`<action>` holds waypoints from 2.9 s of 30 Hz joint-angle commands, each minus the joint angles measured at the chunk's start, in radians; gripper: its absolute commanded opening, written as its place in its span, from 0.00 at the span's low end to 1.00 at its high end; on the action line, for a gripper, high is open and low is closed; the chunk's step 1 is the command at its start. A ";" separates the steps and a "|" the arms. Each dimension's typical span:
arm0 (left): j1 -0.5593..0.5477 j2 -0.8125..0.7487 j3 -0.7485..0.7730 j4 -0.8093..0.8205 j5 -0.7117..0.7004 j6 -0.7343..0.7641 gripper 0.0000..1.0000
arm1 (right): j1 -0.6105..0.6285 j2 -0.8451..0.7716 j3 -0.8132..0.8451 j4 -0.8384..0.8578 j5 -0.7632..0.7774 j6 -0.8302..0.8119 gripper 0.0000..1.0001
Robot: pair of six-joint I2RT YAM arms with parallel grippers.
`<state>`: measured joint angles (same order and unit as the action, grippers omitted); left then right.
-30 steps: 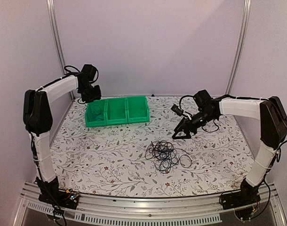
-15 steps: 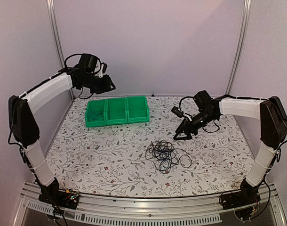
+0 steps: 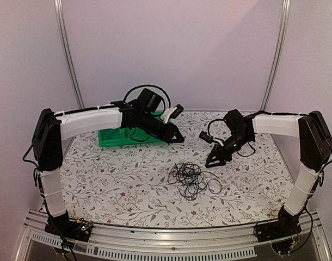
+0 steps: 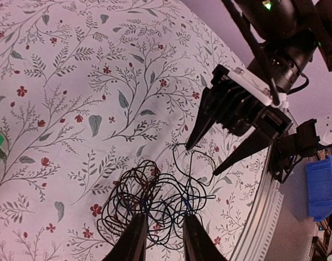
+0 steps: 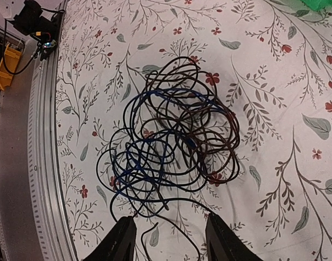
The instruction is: Untangle the cables
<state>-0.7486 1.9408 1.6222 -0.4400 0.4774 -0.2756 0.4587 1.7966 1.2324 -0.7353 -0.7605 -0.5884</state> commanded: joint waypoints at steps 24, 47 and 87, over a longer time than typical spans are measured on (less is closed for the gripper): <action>-0.020 -0.010 -0.089 0.163 0.020 -0.091 0.29 | 0.009 0.207 0.010 0.168 0.198 -0.006 0.10; -0.024 0.088 -0.032 0.482 0.282 -0.318 0.37 | 0.051 -0.029 0.357 -0.047 0.203 -0.056 0.00; 0.078 -0.153 -0.131 0.587 0.069 -0.490 0.00 | 0.075 0.172 0.238 0.465 -0.271 0.294 0.82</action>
<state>-0.6720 1.8084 1.4998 0.1368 0.5770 -0.7471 0.5079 1.8828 1.4017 -0.4126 -0.9283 -0.4023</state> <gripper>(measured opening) 0.019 0.818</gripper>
